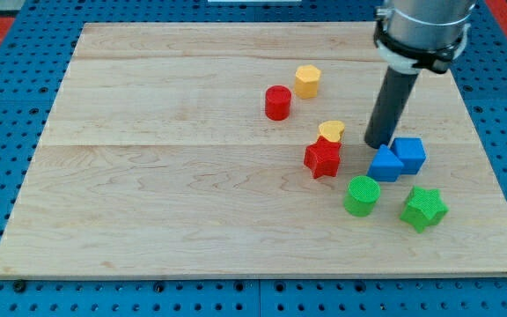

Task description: Separate the red star from the yellow heart

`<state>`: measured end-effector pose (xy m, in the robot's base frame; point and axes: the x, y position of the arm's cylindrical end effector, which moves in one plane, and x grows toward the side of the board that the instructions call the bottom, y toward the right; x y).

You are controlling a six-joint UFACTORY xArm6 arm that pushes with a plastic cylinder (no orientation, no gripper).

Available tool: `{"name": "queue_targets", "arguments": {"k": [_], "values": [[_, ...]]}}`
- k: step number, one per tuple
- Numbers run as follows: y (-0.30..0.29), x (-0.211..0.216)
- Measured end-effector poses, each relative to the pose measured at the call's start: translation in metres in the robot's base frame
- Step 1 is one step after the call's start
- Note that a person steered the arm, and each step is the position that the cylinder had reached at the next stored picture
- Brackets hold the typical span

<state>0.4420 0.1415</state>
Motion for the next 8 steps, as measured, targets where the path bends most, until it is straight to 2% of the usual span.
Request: {"name": "queue_targets", "arguments": {"k": [1, 2, 3, 4, 5, 8], "values": [[-0.003, -0.067], [-0.041, -0.099], [-0.107, -0.056], [-0.087, -0.008], [-0.039, 0.017], [-0.09, 0.092]]}}
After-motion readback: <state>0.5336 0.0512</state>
